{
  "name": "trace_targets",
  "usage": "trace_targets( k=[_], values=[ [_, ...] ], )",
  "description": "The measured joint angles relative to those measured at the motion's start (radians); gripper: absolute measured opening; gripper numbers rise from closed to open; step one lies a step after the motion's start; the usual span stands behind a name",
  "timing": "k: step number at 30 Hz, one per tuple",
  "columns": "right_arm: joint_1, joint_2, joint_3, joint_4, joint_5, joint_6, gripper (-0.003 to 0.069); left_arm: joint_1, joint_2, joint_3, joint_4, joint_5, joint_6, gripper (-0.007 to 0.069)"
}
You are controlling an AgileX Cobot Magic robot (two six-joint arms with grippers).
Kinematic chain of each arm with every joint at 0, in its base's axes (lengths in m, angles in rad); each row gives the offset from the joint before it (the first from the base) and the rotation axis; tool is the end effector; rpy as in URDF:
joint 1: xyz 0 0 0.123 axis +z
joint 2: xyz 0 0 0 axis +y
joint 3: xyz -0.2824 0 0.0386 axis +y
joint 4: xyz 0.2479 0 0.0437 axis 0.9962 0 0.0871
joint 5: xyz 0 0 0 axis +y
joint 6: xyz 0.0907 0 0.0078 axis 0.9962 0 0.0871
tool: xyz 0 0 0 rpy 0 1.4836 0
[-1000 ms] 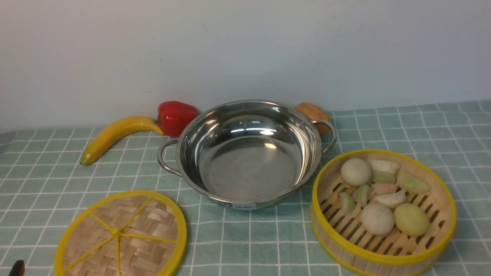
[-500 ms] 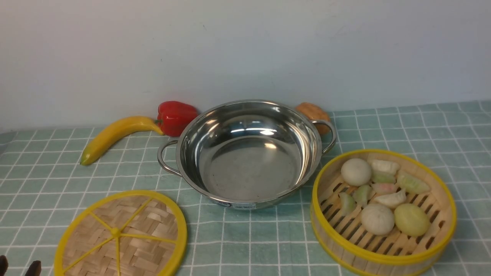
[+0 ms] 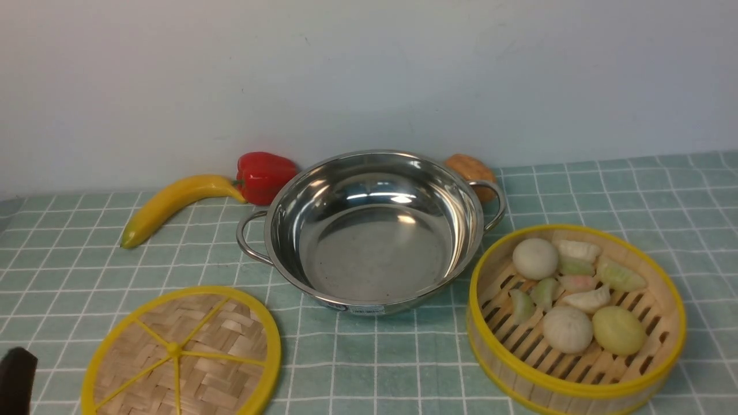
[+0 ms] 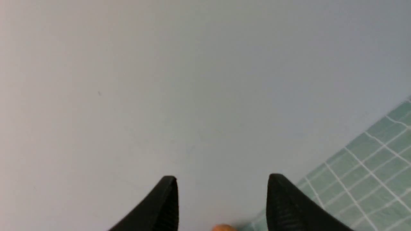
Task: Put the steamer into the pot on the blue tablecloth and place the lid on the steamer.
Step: 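Reach for and grasp the rim of the bamboo steamer holding the buns with the right gripper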
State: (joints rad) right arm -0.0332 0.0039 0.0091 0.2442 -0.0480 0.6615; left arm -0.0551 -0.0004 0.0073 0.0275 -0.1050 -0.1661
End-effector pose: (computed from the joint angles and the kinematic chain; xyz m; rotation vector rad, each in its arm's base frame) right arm 0.0565 -0.0029 0.2140 0.6820 1.3233 0.7020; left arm 0.0552 -0.0033 0.2201 -0.0556 1.3863 -0.1638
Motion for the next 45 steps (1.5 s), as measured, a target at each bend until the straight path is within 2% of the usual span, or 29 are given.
trace_targets(
  k=[4, 15, 19, 20, 22, 24, 26, 27, 28, 30, 31, 32, 33, 35, 37, 40, 42, 43, 45],
  values=[
    [0.0, 0.0, 0.0, 0.029, -0.086, 0.035, 0.0379, 0.0, 0.0, 0.0, -0.034, -0.102, -0.058, 0.0284],
    [0.0, 0.0, 0.0, 0.036, -0.348, 0.057, 0.0379, 0.0, 0.0, 0.0, -0.04, -0.302, -0.069, 0.0284],
    [0.0, 0.0, 0.0, 0.036, -0.69, 0.143, 0.0379, 0.0, 0.0, 0.0, -0.041, -0.592, -0.069, 0.0284],
    [0.0, 0.0, 0.0, 0.036, -0.69, 0.145, 0.0379, 0.0, 0.0, 0.0, -0.041, -0.593, -0.068, 0.0284],
    [0.0, -0.004, -0.03, 0.037, -0.801, 0.145, 0.0379, 0.0, -0.001, -0.031, -0.053, -0.706, -0.06, 0.0284],
    [0.0, 0.001, -0.098, 0.024, -0.796, 0.115, 0.0379, 0.0, -0.001, -0.095, -0.077, -0.699, -0.059, 0.0284],
    [0.0, 0.018, -0.19, -0.019, -0.717, 0.063, 0.0379, 0.0, -0.002, -0.164, -0.114, -0.615, -0.049, 0.0284],
    [0.0, 0.034, -0.243, -0.056, -0.627, 0.024, 0.0379, 0.0, -0.003, -0.22, -0.142, -0.517, -0.032, 0.0284],
    [0.0, 0.037, -0.254, -0.065, -0.627, 0.018, 0.0379, 0.0, -0.003, -0.229, -0.147, -0.517, -0.028, 0.0284],
    [0.0, 0.096, -0.39, -0.186, -0.38, -0.035, 0.0379, 0.0, -0.001, -0.344, -0.185, -0.222, 0.074, 0.0284],
    [0.0, 0.109, -0.413, -0.209, -0.335, -0.038, 0.0379, 0.0, 0.0, -0.352, -0.187, -0.199, 0.074, 0.0284],
    [0.0, 0.144, -0.467, -0.266, -0.193, -0.049, 0.0379, 0.0, 0.01, -0.39, -0.193, -0.092, 0.122, 0.0284],
    [0.0, 0.174, -0.509, -0.306, -0.12, -0.054, 0.0379, 0.0, 0.028, -0.425, -0.194, 0.013, 0.166, 0.0284],
    [0.0, 0.284, -0.622, -0.384, 0.188, -0.06, 0.0379, 0.0, 0.088, -0.487, -0.197, 0.245, 0.26, 0.0284],
    [0.0, 0.401, -0.707, -0.376, 0.481, -0.065, 0.0379, 0.0, 0.17, -0.525, -0.198, 0.46, 0.29, 0.0284],
    [0.0, 0.516, -0.761, -0.319, 0.712, -0.1, 0.0379, 0.0, 0.258, -0.54, -0.198, 0.608, 0.258, 0.0284],
    [0.0, 0.561, -0.778, -0.289, 0.781, -0.133, 0.0379, 0.0, 0.298, -0.542, -0.198, 0.666, 0.226, 0.0284],
    [0.0, 0.651, -0.802, -0.218, 0.894, -0.228, 0.0379, 0.0, 0.384, -0.542, -0.191, 0.751, 0.166, 0.0284],
    [0.0, 0.696, -0.81, -0.178, 0.942, -0.285, 0.0379, 0.0, 0.429, -0.542, -0.186, 0.783, 0.14, 0.0284]
  ],
)
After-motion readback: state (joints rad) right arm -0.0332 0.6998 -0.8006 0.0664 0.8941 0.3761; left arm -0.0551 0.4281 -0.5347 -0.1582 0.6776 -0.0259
